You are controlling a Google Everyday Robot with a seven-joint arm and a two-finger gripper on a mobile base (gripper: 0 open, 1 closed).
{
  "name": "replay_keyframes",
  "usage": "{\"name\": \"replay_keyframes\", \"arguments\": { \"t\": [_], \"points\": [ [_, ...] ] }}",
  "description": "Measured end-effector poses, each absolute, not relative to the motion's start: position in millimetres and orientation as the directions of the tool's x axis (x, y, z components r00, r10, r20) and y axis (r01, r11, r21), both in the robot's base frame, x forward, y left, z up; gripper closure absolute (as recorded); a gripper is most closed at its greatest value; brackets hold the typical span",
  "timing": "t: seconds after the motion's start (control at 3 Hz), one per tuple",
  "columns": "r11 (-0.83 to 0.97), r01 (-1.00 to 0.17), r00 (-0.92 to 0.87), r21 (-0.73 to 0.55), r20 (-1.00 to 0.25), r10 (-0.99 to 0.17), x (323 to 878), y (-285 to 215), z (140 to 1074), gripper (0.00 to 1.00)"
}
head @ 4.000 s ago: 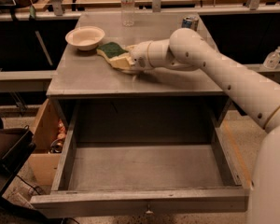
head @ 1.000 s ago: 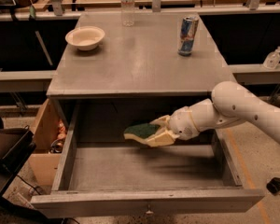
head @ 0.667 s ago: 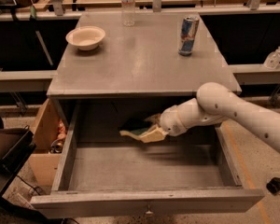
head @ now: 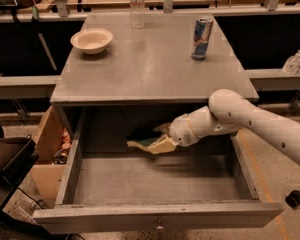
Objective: Place sponge into top drawer
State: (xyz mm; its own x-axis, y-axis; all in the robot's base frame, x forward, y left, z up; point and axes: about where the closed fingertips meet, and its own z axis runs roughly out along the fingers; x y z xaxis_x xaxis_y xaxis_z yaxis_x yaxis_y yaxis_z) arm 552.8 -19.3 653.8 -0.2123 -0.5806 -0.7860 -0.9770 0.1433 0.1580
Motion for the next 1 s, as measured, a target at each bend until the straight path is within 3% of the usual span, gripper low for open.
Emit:
{"name": "replay_keyframes", "arguments": {
  "t": [0.33, 0.67, 1.0],
  "points": [
    [0.139, -0.977, -0.211, 0.16, -0.786, -0.581, 552.1, -17.3, 653.1, 0.36],
    [0.134, -0.978, -0.211, 0.162, -0.786, -0.581, 551.2, -14.8, 652.0, 0.06],
    [0.132, -0.978, -0.21, 0.164, -0.786, -0.581, 550.8, -13.6, 651.5, 0.0]
  ]
}}
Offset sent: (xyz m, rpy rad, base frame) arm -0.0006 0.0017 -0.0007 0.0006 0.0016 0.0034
